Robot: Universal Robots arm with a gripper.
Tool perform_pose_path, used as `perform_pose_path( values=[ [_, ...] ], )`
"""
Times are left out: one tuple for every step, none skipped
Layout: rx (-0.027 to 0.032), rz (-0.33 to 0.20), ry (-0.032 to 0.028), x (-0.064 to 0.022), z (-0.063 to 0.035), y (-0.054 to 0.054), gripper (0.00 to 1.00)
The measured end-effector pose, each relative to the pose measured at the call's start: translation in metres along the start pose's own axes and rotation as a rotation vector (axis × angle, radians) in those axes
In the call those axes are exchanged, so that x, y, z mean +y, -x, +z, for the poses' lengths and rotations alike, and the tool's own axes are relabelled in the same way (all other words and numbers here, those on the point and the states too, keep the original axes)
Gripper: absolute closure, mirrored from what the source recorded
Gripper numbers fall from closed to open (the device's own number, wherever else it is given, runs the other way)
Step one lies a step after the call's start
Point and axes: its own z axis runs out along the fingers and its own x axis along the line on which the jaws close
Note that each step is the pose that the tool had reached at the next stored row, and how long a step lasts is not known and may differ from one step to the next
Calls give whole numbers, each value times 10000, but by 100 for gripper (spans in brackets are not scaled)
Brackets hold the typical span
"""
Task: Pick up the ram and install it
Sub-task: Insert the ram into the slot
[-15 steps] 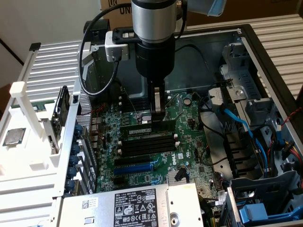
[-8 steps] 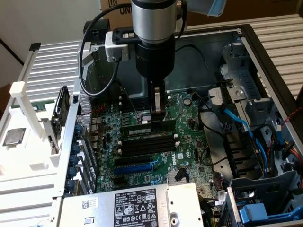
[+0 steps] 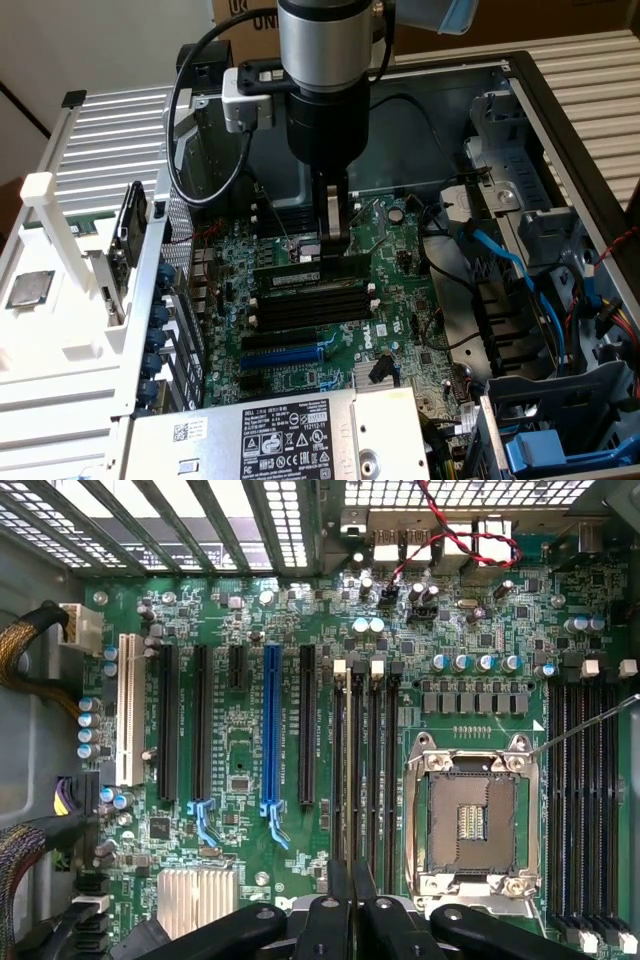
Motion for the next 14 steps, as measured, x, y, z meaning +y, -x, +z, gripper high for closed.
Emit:
perform_pose_path(
  values=[
    [0,-1,0,0,2,1,88],
    [-3,-1,-2,0,5,3,88],
    [-3,0,-1,0,9,6,88],
    [-1,0,-1,1,12,9,88],
    [0,-1,-1,2,17,12,88],
    [0,-1,0,3,23,14,88],
    [1,0,0,5,31,17,88],
    [1,-1,0,5,39,21,88],
    [2,-2,0,6,47,25,88],
    [2,-2,0,5,58,28,88],
    [3,-3,0,5,71,31,88],
    [2,-3,-1,4,87,32,88],
    [2,-4,-1,4,100,32,88],
    [2,-4,-1,4,115,33,88]
  ],
)
